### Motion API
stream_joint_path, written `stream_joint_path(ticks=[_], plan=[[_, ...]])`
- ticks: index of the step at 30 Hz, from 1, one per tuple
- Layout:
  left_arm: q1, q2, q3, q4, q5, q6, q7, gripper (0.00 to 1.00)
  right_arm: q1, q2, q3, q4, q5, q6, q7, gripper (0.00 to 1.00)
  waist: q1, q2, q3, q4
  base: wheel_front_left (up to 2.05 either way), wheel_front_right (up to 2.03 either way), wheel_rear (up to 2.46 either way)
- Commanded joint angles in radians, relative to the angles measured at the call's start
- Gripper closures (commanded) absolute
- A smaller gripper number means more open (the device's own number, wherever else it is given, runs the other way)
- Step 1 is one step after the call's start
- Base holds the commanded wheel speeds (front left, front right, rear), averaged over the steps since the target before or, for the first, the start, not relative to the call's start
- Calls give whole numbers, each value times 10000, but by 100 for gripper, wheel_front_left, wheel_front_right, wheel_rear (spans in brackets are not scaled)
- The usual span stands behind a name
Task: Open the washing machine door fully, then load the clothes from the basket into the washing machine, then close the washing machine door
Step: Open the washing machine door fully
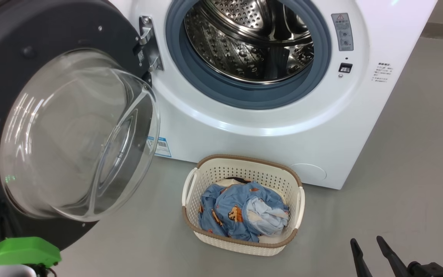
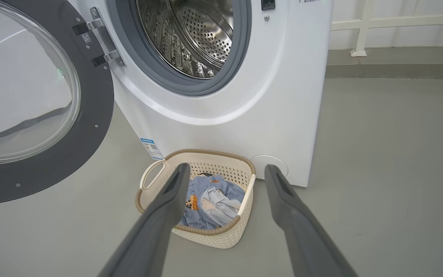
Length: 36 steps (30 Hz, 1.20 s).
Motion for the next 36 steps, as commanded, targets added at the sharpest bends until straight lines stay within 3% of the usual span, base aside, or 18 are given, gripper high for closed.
stream_joint_path(ticks=[1,17,27,28,29,30,33,36], plan=[[-539,489,557,-133,99,5,-87,100,-202,-89,292,-174,80,17,-120,0,0,0,-62,-26,0,0,0],[-1070,546,1858,984,1369,-652,-90,100,-103,-76,481,-26,192,17,-120,0,0,0,-413,-409,0,0,0],[-767,-160,2629,228,1464,-1025,-91,100,-89,-19,480,15,224,17,-120,0,0,0,-492,-556,0,0,0],[-681,-257,2686,16,1469,-1067,-91,97,-84,-15,484,13,229,17,-120,0,0,0,-498,-561,0,0,0],[-593,-353,2746,-205,1468,-1094,-91,78,-78,-9,492,10,229,17,-120,0,0,0,-505,-565,0,0,0],[-492,-434,2781,-432,1495,-1111,-91,65,-75,-3,503,10,228,17,-120,0,0,0,-514,-573,0,0,0],[-184,-652,2831,-1173,1517,-1148,-91,50,-88,10,515,4,230,17,-120,0,0,0,-531,-602,0,0,0],[126,-809,2733,-2013,1513,-1150,-91,10,-97,12,506,-26,220,17,-120,0,0,0,-542,-629,0,0,0]])
